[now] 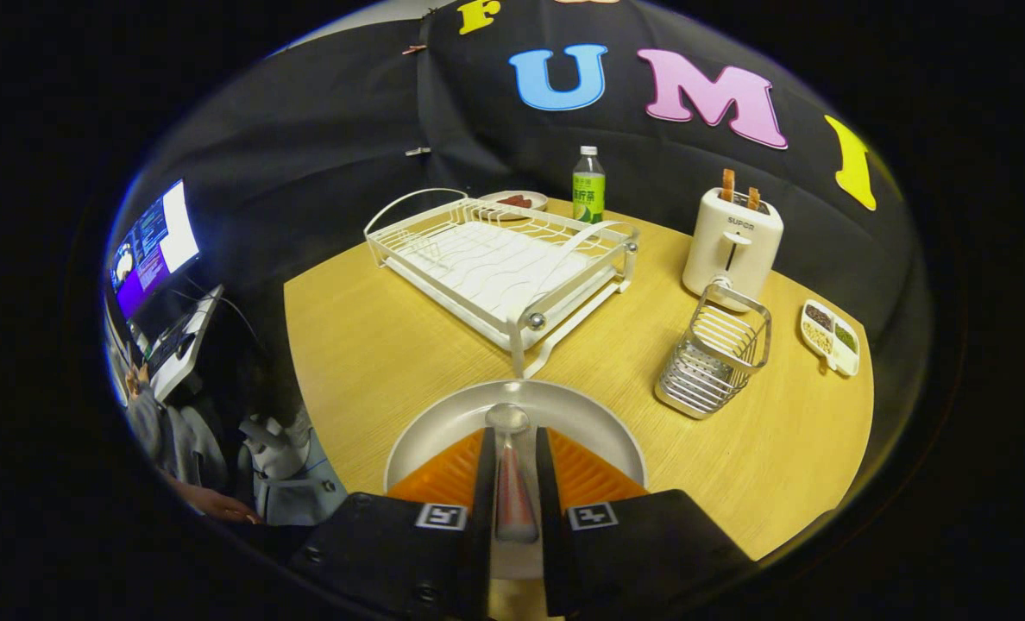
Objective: Take the plate from the dish rack, then take the spoon from the basket and place it into the plate.
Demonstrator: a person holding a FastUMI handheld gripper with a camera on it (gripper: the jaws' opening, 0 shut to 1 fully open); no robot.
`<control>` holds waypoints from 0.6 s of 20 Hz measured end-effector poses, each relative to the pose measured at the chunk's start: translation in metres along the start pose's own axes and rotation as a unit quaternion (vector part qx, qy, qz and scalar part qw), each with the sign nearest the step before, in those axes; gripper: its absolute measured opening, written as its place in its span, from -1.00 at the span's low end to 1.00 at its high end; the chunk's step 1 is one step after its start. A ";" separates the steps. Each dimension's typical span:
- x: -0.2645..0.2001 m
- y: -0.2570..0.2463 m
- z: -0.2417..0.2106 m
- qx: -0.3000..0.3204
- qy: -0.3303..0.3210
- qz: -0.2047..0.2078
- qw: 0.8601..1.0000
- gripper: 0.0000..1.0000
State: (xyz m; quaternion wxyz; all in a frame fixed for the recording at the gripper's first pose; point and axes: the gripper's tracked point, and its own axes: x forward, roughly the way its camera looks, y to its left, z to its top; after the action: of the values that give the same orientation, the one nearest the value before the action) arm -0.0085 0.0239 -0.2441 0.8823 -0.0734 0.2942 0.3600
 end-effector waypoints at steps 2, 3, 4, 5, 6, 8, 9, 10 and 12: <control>-0.006 -0.009 0.018 0.015 -0.020 -0.016 1.000 0.60; -0.008 -0.019 0.036 0.024 -0.033 -0.029 0.999 0.80; -0.015 -0.026 0.047 0.033 -0.046 -0.043 0.997 0.87; -0.021 -0.033 0.061 0.040 -0.064 -0.057 0.996 1.00; -0.032 -0.041 0.079 0.047 -0.086 -0.077 0.992 1.00; -0.055 -0.054 0.105 0.064 -0.119 -0.111 0.985 0.99; -0.066 -0.059 0.118 0.075 -0.133 -0.128 0.980 0.98; -0.079 -0.063 0.129 0.086 -0.147 -0.148 0.974 0.98; -0.105 -0.072 0.153 0.098 -0.175 -0.191 0.961 0.98</control>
State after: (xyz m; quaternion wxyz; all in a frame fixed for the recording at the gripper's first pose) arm 0.0521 -0.0392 -0.0649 0.9751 0.0226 0.1499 0.1619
